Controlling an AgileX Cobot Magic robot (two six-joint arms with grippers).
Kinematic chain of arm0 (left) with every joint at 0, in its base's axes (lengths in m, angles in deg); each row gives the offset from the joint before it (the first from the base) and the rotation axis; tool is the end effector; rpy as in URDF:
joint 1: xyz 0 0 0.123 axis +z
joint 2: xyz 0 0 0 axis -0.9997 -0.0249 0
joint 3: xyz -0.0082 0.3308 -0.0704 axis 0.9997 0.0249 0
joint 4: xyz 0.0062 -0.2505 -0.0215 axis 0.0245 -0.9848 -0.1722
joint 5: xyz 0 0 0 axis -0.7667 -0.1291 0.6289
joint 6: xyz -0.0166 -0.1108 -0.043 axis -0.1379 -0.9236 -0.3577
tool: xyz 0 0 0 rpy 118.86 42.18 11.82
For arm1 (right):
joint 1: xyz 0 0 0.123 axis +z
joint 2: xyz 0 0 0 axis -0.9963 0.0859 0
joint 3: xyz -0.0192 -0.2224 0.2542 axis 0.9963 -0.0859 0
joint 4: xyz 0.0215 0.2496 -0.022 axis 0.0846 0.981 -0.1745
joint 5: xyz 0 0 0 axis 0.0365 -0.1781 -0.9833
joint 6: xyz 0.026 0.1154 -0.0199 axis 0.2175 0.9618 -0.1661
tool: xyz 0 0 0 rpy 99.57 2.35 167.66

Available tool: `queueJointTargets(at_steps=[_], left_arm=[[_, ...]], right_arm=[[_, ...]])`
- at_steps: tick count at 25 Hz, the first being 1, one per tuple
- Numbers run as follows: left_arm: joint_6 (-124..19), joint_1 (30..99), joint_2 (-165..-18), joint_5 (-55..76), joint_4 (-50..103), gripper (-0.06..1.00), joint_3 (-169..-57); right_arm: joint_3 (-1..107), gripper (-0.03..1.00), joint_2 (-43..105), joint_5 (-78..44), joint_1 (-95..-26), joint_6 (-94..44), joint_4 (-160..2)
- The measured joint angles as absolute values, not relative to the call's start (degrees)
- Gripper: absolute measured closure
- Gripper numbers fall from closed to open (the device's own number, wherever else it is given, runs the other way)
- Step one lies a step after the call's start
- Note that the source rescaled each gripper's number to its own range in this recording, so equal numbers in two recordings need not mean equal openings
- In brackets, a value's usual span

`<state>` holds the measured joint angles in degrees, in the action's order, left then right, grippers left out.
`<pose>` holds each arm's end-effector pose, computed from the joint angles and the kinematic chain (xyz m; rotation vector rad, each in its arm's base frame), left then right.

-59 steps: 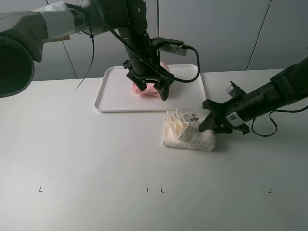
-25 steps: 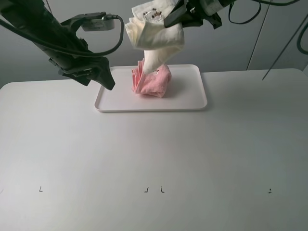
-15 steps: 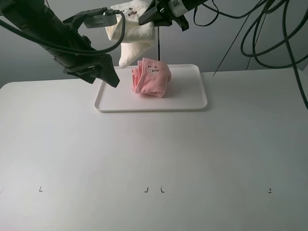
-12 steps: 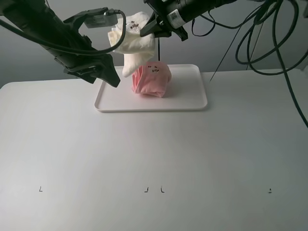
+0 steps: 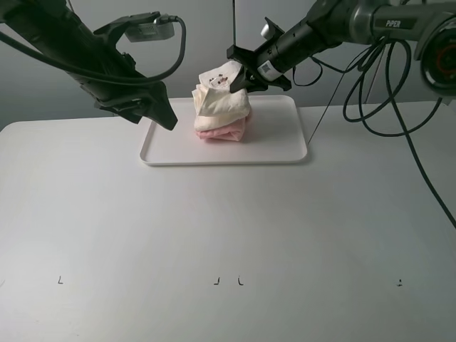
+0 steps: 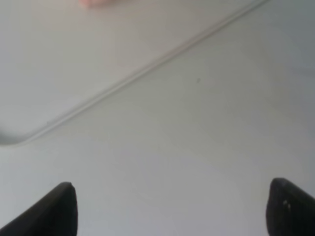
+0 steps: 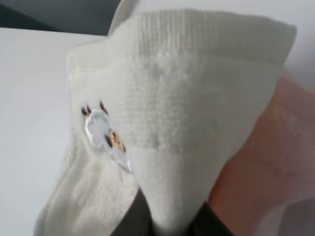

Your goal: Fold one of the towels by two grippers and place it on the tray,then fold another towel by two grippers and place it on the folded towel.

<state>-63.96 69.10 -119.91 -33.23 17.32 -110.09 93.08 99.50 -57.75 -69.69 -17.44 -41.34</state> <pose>0.3613 -0.1636 0.2763 0.7027 2.6189 -0.4520 0.5511 0.2200 0.1679 -0.1786 2.5843 0.9620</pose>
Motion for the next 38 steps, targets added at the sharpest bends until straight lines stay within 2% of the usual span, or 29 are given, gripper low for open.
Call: queueJointTargets(at_steps=[5,6,10,15,17,20,22,32,38], left_arm=[[-64.0,69.1,-119.9,-33.8,17.3,-0.04,-110.1],[-64.0,69.1,-119.9,-34.0,17.3,-0.04,-110.1],[-64.0,69.1,-119.9,-34.1,16.7,-0.04,-109.7],[-63.9,69.1,-119.9,-34.6,15.7,-0.04,-109.7],[-63.9,69.1,-119.9,-34.8,15.7,-0.04,-109.7],[-63.9,69.1,-119.9,-35.0,15.7,-0.04,-109.7],[-63.9,69.1,-119.9,-35.0,15.7,-0.04,-109.7],[-63.9,69.1,-119.9,-35.8,15.4,-0.04,-109.7],[-63.8,69.1,-119.9,-36.6,14.9,-0.04,-109.7]], right_arm=[[93.1,0.88,101.9,-54.4,-69.7,-17.4,-41.1],[93.1,0.85,102.3,-54.0,-69.7,-17.4,-41.0],[93.1,0.62,103.5,-52.7,-69.7,-17.4,-40.0],[93.1,0.56,104.2,-51.2,-68.9,-17.3,-40.6],[93.1,0.45,104.3,-51.2,-68.4,-17.3,-41.8],[93.1,0.11,104.3,-52.9,-68.3,-17.1,-42.7],[93.2,0.00,104.3,-55.0,-68.3,-16.3,-44.5],[93.7,-0.03,99.6,-65.4,-68.2,-7.0,-66.6],[94.0,-0.03,92.5,-69.4,-68.2,-10.4,-64.5]])
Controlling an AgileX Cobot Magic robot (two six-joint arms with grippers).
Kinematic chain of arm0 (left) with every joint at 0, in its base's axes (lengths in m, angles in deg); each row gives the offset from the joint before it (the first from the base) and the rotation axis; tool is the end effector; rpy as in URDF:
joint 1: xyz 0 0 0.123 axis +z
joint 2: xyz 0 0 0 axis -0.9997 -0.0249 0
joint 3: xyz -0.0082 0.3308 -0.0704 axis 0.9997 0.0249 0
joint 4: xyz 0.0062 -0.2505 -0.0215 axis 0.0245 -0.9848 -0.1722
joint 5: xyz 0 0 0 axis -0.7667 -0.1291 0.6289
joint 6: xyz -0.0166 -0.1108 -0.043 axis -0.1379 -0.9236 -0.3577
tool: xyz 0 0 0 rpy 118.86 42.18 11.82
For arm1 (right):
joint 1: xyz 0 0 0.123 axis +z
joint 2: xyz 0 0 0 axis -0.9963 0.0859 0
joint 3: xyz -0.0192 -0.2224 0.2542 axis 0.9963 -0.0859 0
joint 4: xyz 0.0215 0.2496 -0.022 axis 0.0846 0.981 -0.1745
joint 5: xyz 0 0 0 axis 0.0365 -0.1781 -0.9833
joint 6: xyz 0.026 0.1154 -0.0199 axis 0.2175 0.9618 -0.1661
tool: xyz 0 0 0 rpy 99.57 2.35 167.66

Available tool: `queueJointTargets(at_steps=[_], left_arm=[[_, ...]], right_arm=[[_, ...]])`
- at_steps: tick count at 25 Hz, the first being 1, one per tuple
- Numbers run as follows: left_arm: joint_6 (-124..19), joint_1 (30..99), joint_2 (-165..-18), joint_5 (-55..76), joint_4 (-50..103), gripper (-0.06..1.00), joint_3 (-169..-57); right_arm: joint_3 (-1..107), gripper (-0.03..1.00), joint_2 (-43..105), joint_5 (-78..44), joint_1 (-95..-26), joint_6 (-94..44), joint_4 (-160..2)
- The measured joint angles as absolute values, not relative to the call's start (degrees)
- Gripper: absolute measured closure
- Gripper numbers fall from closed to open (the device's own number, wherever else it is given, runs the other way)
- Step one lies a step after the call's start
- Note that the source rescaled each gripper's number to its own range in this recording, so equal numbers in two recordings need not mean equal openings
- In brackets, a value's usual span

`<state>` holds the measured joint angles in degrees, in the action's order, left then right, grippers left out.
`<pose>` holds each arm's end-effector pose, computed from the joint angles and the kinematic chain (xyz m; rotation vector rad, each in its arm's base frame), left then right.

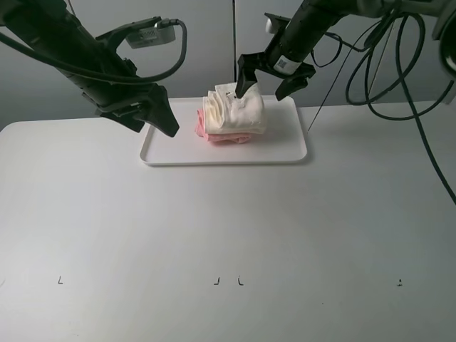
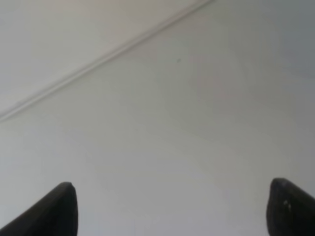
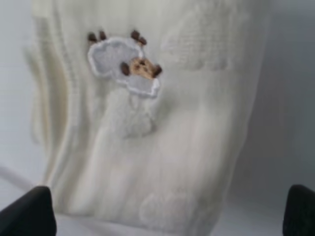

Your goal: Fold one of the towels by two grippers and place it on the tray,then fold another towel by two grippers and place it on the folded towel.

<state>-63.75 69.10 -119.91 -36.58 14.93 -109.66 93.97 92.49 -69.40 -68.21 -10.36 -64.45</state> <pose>0.3527 -0.1663 0.2735 0.7060 2.6734 -0.5192 0.5206 0.2003 0.2145 -0.4334 2.7411 0.5665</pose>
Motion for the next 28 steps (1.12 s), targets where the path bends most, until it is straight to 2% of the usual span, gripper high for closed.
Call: queueJointTargets(at_steps=[5,9,13,16,21,25,28], left_arm=[[-63.8,69.1,-119.9,-38.2,14.9,-0.04,-109.7],[-66.7,69.1,-117.6,-34.6,16.0,-0.04,-108.2],[-71.8,70.3,-109.0,-29.3,21.5,-0.04,-101.6],[-73.5,73.7,-100.1,-26.5,23.6,-0.04,-93.5],[-74.2,82.1,-84.0,-26.4,25.0,-0.04,-82.4],[-75.3,86.9,-74.2,-30.4,26.0,-0.04,-80.3],[-76.9,87.8,-68.9,-34.1,27.4,-0.04,-80.1]], right_arm=[[94.0,-0.03,86.8,-75.8,-68.1,-13.9,-59.8],[93.4,-0.03,80.4,-77.1,-68.1,-10.8,-68.1],[87.9,-0.03,70.2,-76.7,-68.1,-8.6,-75.8],[78.2,-0.03,59.8,-73.1,-68.1,-8.3,-77.1],[50.9,-0.03,38.2,-64.7,-68.1,-8.3,-80.1],[33.3,-0.03,23.4,-60.6,-68.1,-7.7,-82.8],[26.1,-0.03,15.8,-61.5,-68.1,-6.0,-83.1]])
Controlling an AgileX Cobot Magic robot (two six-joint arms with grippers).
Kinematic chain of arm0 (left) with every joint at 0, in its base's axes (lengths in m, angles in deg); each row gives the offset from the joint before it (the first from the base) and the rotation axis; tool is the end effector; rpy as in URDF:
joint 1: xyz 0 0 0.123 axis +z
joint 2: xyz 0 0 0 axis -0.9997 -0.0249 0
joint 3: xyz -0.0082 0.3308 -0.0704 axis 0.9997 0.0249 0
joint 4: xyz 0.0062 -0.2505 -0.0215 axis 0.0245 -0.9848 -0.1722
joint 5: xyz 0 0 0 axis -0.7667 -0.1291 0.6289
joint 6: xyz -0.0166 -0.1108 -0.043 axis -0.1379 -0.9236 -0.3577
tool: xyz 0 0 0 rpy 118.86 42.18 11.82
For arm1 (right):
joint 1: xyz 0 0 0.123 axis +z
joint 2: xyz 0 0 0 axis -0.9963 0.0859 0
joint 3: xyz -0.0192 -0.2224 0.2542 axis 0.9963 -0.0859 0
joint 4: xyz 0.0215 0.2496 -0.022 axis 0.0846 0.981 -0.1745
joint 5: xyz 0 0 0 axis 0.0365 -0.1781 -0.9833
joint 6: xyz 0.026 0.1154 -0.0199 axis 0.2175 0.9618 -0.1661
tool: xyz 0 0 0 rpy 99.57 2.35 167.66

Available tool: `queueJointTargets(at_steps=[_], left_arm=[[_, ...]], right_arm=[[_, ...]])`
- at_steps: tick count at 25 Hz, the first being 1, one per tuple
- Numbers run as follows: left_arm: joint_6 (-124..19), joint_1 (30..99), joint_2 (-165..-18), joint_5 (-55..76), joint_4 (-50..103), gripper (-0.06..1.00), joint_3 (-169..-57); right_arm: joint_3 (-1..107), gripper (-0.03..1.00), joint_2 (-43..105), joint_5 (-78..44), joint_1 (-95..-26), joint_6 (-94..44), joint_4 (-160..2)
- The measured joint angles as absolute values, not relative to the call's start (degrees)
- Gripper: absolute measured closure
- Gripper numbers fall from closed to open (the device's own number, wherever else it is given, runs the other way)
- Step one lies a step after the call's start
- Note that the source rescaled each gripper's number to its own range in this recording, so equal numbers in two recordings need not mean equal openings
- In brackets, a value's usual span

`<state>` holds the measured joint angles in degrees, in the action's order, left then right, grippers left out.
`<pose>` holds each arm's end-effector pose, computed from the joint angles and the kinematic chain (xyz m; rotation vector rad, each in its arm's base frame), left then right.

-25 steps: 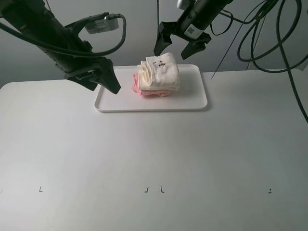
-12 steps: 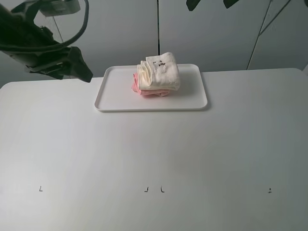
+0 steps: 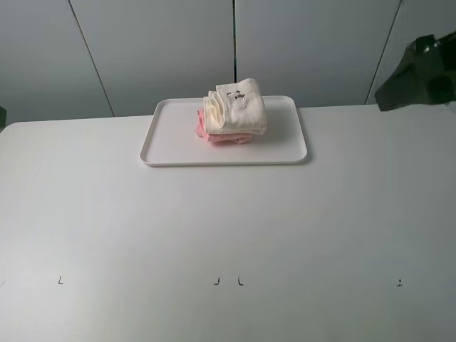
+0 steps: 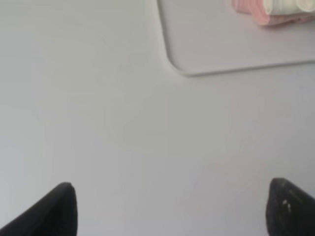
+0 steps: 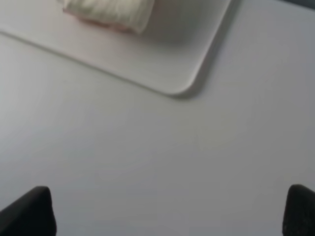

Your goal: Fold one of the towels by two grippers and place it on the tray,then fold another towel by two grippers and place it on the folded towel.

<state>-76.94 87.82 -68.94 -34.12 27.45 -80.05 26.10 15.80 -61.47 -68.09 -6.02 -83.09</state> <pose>0.1461 -0.0210 0.3472 0.1176 2.3804 -0.1863 0.1665 0.0579 0.3553 -0.4317 2.4732 0.1789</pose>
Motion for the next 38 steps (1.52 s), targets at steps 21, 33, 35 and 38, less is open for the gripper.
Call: queueJointTargets(at_steps=[21,33,35,38], left_arm=[[-87.8,88.0,-34.5,-52.1,40.1,-0.05,-79.9],[-91.6,88.0,-22.0,-55.5,45.4,-0.05,-79.9],[-91.7,88.0,-20.0,-55.5,46.4,-0.05,-79.9],[-92.0,88.0,-18.8,-55.5,46.6,-0.05,-78.3]], right_arm=[[10.5,-0.03,-24.3,-72.1,-68.0,-4.5,-83.5],[2.2,-0.03,-35.1,-70.7,-68.0,-4.4,-83.6],[2.2,-0.03,-36.1,-70.7,-68.0,-4.4,-83.6],[2.2,-0.03,-37.2,-70.6,-68.0,-4.4,-83.6]])
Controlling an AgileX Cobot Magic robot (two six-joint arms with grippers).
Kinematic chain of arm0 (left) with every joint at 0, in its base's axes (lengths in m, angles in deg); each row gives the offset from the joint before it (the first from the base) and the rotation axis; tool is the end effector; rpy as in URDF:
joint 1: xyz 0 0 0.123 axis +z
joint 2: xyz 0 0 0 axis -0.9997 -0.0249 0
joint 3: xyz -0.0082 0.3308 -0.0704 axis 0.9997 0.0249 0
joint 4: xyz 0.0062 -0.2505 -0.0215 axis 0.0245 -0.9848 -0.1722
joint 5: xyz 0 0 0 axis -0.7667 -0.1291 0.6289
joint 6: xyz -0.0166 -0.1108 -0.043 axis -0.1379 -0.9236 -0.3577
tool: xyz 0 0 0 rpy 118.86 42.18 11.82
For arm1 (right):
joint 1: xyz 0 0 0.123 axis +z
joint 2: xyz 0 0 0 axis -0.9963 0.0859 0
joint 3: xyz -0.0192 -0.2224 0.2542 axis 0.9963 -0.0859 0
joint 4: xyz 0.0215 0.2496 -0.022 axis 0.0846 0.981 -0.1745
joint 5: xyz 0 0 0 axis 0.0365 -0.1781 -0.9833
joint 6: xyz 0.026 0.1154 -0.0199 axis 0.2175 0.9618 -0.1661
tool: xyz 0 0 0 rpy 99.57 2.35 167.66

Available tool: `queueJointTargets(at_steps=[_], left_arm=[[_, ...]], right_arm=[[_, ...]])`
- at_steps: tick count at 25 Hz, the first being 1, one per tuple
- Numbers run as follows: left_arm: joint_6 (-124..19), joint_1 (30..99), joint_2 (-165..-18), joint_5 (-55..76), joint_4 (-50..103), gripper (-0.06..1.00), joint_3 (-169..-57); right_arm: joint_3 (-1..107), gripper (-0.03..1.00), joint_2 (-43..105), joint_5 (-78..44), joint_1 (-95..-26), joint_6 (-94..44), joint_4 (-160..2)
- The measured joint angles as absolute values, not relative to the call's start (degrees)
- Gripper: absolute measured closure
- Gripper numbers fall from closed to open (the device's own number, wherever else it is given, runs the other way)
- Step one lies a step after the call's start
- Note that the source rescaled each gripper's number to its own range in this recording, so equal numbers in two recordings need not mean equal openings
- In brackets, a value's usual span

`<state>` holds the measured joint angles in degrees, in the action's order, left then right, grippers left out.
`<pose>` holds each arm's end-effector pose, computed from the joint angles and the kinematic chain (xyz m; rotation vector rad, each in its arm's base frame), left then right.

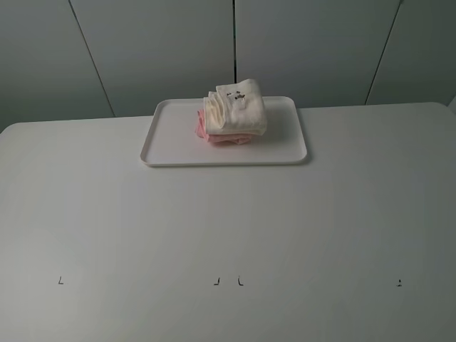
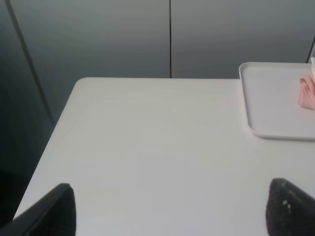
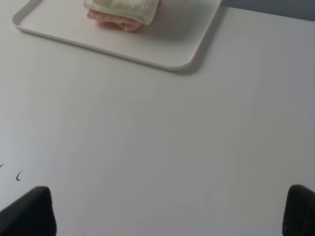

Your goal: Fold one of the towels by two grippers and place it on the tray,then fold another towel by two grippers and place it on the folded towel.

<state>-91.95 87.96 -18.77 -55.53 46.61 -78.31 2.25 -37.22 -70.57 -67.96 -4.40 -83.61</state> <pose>-0.0785 0.0145 0.3263 -0.1200 1.9206 0.0647 -0.0250 -0.0009 0.2667 -0.3692 2.1293 0.2208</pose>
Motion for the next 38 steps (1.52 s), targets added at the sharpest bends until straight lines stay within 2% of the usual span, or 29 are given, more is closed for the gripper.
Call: queueJointTargets(at_steps=[5,10,38], left_arm=[[-94.1,88.0,-18.5,-55.7,45.3,-0.05,-67.4],[-94.7,88.0,-18.5,-49.4,44.9,-0.05,-63.4],[-87.7,88.0,-18.5,-47.9,38.5,-0.04,-63.1]], right_arm=[[2.2,-0.03,-37.7,-70.6,-68.0,-4.4,-83.6],[2.2,-0.03,-37.7,-70.6,-68.0,-4.3,-83.6],[2.2,-0.03,-37.7,-70.6,-68.0,-6.9,-82.8]])
